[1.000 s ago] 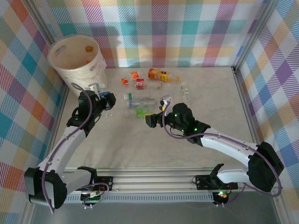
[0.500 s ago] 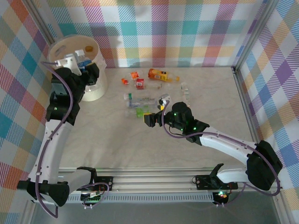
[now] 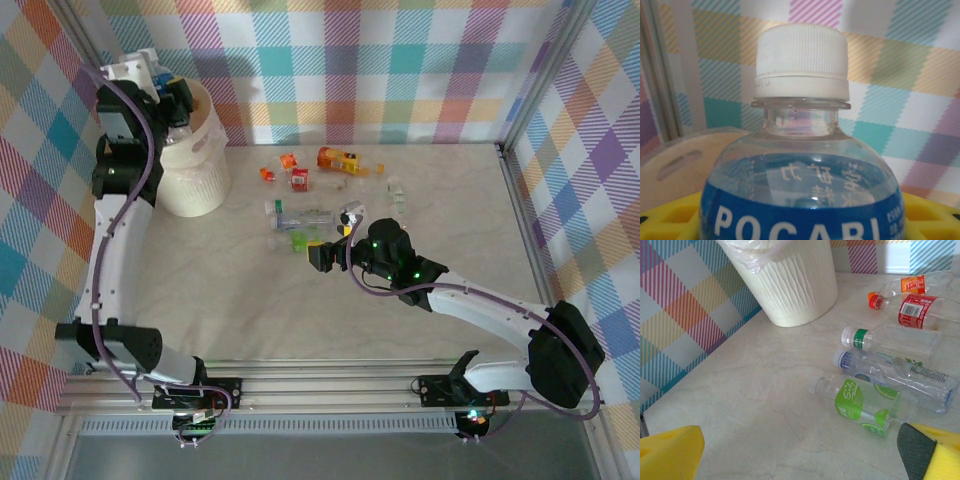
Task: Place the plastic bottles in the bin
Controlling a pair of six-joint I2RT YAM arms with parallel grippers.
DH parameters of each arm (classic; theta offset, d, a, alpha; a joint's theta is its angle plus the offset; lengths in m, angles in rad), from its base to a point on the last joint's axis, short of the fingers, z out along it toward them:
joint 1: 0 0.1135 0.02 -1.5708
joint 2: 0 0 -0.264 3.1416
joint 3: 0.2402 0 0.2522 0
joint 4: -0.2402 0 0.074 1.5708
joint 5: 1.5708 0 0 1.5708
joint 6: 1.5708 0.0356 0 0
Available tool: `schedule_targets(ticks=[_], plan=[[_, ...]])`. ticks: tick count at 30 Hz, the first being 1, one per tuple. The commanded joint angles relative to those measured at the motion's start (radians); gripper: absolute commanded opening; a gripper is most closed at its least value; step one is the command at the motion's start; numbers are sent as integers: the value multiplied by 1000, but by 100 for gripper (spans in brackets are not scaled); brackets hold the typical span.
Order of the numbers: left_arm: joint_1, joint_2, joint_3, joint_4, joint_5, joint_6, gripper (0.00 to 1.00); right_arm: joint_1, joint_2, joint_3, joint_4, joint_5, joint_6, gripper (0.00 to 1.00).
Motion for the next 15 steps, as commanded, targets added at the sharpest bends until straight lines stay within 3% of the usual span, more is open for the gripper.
schedule_targets(ticks=[1, 6, 12, 15], plan=[[71, 91, 116, -62, 43, 20, 43, 1, -28, 24, 12, 12, 12, 100], [139, 265, 287, -127, 147, -28, 43, 1, -25, 29, -2, 17, 19, 100], [169, 416, 427, -156, 156, -34, 43, 1, -35, 33, -26, 25, 24, 100], [189, 480, 477, -165, 235, -64, 44, 1, -44, 25, -31, 33, 24, 100]])
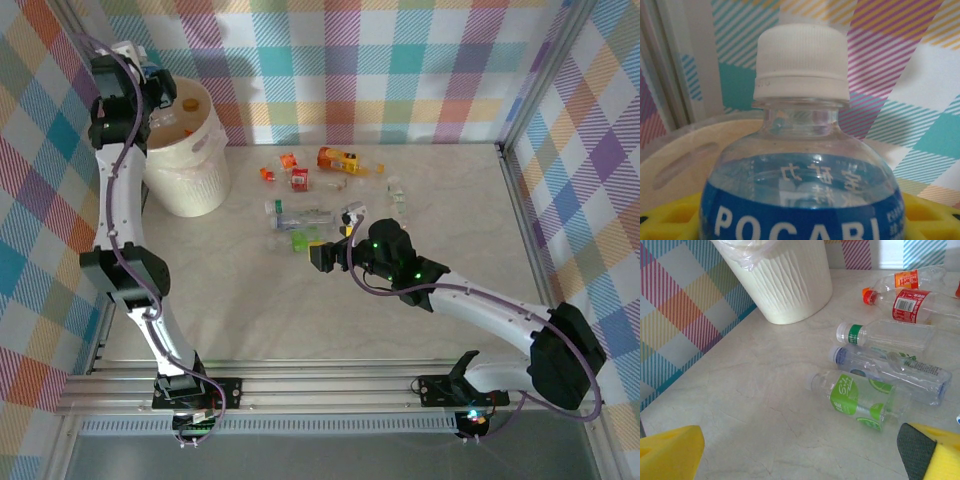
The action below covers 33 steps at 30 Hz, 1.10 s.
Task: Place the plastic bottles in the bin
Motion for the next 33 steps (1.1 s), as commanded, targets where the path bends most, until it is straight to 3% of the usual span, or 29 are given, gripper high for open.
schedule_targets(ticks=[1, 7, 14, 24, 33], plan=[[31, 47, 74, -17, 122, -39, 44, 2, -34, 22, 2, 18, 15, 100], [36, 129, 97, -11, 159, -53, 45, 1, -46, 12, -1, 36, 20, 100], [48, 233, 166, -30, 314, -84, 50, 1, -47, 12, -29, 48, 14, 100], [48, 280, 166, -2, 436, -145, 59, 2, -43, 2, -43, 54, 15, 100], [46, 287, 166, -4, 444, -167, 80, 1, -43, -3, -53, 52, 9, 100]])
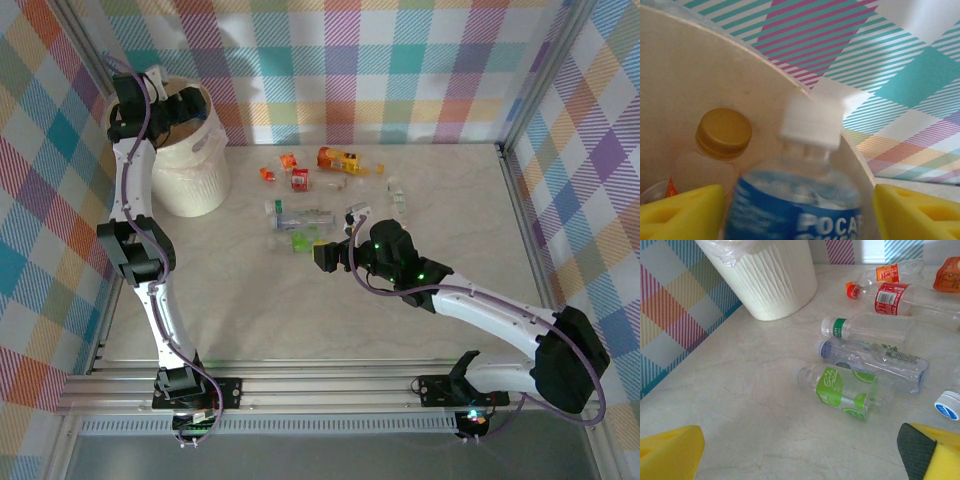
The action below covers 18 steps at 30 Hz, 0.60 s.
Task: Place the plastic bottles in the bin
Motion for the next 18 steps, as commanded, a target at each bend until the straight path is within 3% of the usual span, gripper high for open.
schedule_targets(ticks=[1, 9, 18], plan=[[12, 13, 40, 12, 26, -15, 82, 2, -23, -3, 6, 3, 1, 100], [11, -12, 39, -22, 5, -15, 100, 1, -20, 0, 2, 3, 7, 100], [-5, -69, 20, -44, -37, -25, 100, 1, -12, -1, -7, 43, 26, 100]])
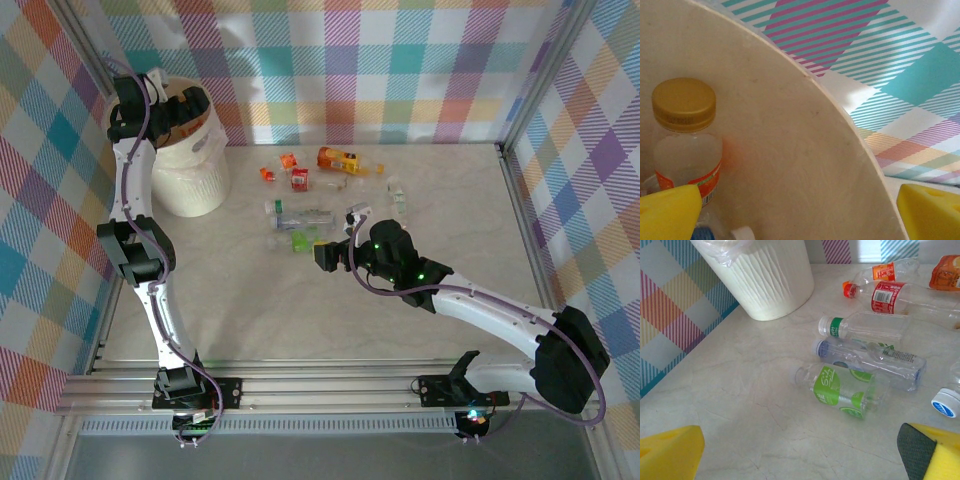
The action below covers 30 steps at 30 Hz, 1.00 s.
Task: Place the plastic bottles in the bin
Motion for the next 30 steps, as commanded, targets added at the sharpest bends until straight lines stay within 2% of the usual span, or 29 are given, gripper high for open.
schedule_targets(ticks=[1, 12, 18, 22, 30], plan=[[-7, -79, 13, -8, -20, -9, 100, 1, -12, -1, -6, 34, 18, 100], [-55, -258, -152, 109, -43, -35, 100, 1, -16, -9, -60, 169, 66, 100], [-97, -417, -352, 195, -68, -67, 100, -10, -9, 2, -145, 292, 131, 100], [-115, -538, -531, 290, -73, -99, 100, -45, 0, 9, -197, 305, 176, 100], [-117, -753, -785, 339, -107, -172, 100, -145, 47, 37, -281, 282, 279, 100]])
